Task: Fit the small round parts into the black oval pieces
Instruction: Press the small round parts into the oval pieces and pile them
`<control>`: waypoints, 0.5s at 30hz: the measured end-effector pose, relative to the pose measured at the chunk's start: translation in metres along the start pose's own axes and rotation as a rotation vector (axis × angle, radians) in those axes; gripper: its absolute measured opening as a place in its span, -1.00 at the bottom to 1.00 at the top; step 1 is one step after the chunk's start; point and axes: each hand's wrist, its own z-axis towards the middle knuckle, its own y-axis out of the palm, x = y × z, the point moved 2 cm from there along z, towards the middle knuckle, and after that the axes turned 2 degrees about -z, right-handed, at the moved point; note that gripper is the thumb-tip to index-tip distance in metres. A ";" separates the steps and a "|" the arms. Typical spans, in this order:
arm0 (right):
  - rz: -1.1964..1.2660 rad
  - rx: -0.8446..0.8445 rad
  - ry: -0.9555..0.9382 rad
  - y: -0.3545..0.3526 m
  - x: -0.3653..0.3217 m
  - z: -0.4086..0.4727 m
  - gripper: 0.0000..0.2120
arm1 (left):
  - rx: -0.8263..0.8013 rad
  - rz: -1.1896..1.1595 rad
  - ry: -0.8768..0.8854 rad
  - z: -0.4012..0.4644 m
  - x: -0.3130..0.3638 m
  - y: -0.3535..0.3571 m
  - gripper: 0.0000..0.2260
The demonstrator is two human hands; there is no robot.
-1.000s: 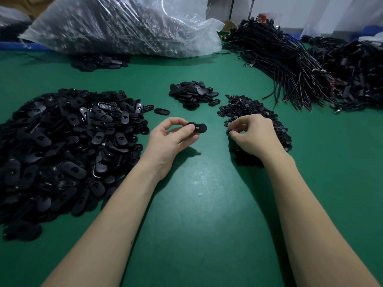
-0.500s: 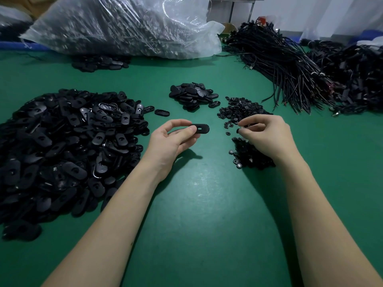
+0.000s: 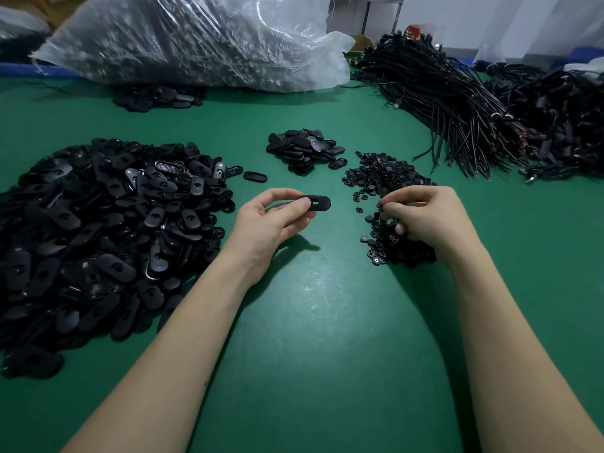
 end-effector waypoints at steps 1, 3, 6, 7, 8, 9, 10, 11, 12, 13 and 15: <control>-0.008 -0.006 0.001 0.000 0.001 -0.001 -0.87 | 0.000 0.000 0.000 0.000 0.000 0.000 -0.89; -0.009 -0.020 0.005 0.000 0.000 -0.002 -0.87 | 0.001 0.000 -0.001 0.000 0.000 0.000 -0.89; 0.098 -0.079 0.000 0.001 -0.009 -0.004 -0.88 | 0.003 0.000 -0.001 0.000 0.000 0.000 -0.89; 0.142 -0.113 -0.012 0.003 -0.013 -0.006 -0.89 | 0.004 0.001 0.000 0.000 0.000 0.000 -0.89; 0.172 -0.149 -0.026 0.005 -0.017 -0.007 -0.90 | 0.004 0.003 0.000 0.000 0.000 0.001 -0.90; 0.193 -0.186 -0.037 0.008 -0.021 -0.009 -0.91 | 0.007 0.008 0.001 0.000 0.000 0.001 -0.90; 0.209 -0.223 -0.043 0.012 -0.025 -0.011 -0.92 | 0.008 0.016 0.004 0.000 0.000 0.001 -0.91; 0.222 -0.257 -0.043 0.017 -0.028 -0.012 -0.93 | 0.006 0.025 0.007 0.000 0.000 0.002 -0.91; 0.231 -0.284 -0.040 0.022 -0.031 -0.014 -0.93 | 0.003 0.032 0.009 -0.001 -0.001 0.002 -0.91; 0.236 -0.303 -0.035 0.026 -0.034 -0.015 -0.92 | 0.000 0.037 0.012 -0.001 -0.001 0.002 -0.91; 0.245 -0.329 -0.023 0.033 -0.038 -0.018 -0.90 | -0.003 0.039 0.019 -0.001 -0.001 0.002 -0.90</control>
